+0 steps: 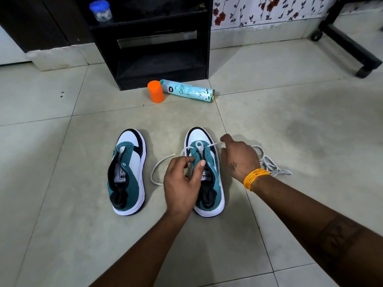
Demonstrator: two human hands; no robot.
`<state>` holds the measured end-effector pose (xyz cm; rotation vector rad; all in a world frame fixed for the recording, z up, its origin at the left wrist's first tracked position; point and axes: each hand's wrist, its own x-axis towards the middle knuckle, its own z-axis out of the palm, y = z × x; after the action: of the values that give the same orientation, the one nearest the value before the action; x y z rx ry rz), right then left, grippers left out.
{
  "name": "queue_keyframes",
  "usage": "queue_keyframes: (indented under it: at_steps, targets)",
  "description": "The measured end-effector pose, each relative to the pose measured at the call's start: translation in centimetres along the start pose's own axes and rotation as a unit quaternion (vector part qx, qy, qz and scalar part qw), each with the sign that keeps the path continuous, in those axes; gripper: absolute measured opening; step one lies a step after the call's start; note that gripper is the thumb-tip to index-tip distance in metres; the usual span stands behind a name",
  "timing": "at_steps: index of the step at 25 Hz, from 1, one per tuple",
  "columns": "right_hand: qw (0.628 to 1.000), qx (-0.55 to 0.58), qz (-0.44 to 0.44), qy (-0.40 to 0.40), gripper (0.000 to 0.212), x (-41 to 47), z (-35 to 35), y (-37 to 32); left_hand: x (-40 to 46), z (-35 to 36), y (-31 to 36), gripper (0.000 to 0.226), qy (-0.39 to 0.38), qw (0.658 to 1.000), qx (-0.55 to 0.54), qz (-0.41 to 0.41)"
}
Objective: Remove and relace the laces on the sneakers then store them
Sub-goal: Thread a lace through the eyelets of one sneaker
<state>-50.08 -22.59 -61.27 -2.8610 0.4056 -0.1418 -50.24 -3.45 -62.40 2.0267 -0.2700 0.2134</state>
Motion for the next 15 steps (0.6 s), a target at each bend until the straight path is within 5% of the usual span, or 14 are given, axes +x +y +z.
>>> queue_keyframes:
  at_steps: [3, 9, 15]
  targets:
    - [0.998, 0.018, -0.056, 0.017, 0.031, 0.2, -0.1, -1.5, 2.3, 0.0, -0.2, 0.021, 0.016, 0.999, 0.035, 0.02]
    - [0.997, -0.009, -0.068, 0.018, 0.016, 0.7, 0.3, -1.9, 7.1, 0.0, -0.2, 0.009, -0.111, 0.98, 0.164, 0.011]
    - [0.999, 0.022, -0.028, 0.02, 0.017, 0.2, 0.8, -1.0, 7.8, -1.8, -1.9, 0.024, -0.04, 0.967, 0.02, -0.251]
